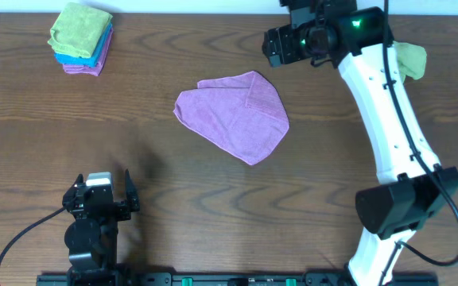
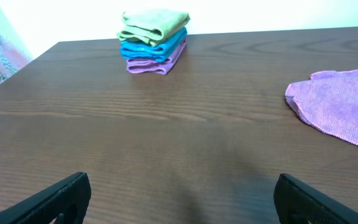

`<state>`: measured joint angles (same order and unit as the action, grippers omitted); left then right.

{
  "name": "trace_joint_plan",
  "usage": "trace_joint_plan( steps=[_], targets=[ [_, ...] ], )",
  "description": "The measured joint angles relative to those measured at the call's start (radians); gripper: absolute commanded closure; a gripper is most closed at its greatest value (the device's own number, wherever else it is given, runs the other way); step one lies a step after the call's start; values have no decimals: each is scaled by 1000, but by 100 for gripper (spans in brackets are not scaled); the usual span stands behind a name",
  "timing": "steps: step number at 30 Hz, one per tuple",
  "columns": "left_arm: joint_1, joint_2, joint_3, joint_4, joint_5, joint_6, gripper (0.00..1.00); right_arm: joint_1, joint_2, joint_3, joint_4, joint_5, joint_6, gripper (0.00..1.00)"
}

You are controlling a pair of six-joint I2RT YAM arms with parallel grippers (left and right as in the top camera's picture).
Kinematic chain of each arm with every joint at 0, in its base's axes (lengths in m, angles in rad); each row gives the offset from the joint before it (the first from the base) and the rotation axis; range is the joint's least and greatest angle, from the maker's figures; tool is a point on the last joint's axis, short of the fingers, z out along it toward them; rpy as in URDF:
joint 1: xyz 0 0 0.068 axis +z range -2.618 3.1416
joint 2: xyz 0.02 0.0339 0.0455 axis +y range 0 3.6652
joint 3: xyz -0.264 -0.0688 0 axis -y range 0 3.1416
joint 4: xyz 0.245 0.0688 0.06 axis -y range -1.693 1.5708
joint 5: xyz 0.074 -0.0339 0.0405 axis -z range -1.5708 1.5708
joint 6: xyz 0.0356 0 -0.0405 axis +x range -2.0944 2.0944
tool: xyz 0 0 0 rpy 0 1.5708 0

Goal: Fold the cloth

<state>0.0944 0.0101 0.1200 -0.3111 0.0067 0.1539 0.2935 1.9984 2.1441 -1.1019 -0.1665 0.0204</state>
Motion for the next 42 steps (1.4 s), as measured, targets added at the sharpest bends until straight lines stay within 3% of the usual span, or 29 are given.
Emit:
trace_joint_plan(
  steps=[2,3,4,5,6,12,22,32,34,36,38,42],
  targets=[
    [0,0,0,0,0,0,5,21,31,0,-9,-4,-12,83],
    [0,0,0,0,0,0,5,34,58,1,-16,-7,-21,86],
    [0,0,0,0,0,0,5,49,90,1,-22,-9,-26,74],
    [0,0,0,0,0,0,5,68,136,1,-26,-10,-37,41],
    [0,0,0,0,0,0,5,80,179,0,-26,-9,-31,39],
    [0,0,0,0,0,0,5,133,363,-6,-31,101,-40,36],
    [0,0,0,0,0,0,5,134,376,-6,-35,248,-41,41],
    [0,0,0,0,0,0,5,134,453,-6,-48,252,-41,43],
    [0,0,0,0,0,0,5,134,467,-7,-52,249,-44,52],
    [0,0,0,0,0,0,5,135,470,-7,-51,246,-50,81],
    [0,0,0,0,0,0,5,137,469,-6,-50,245,-50,99],
    [0,0,0,0,0,0,5,137,469,-6,-51,247,-45,99]
  ],
)
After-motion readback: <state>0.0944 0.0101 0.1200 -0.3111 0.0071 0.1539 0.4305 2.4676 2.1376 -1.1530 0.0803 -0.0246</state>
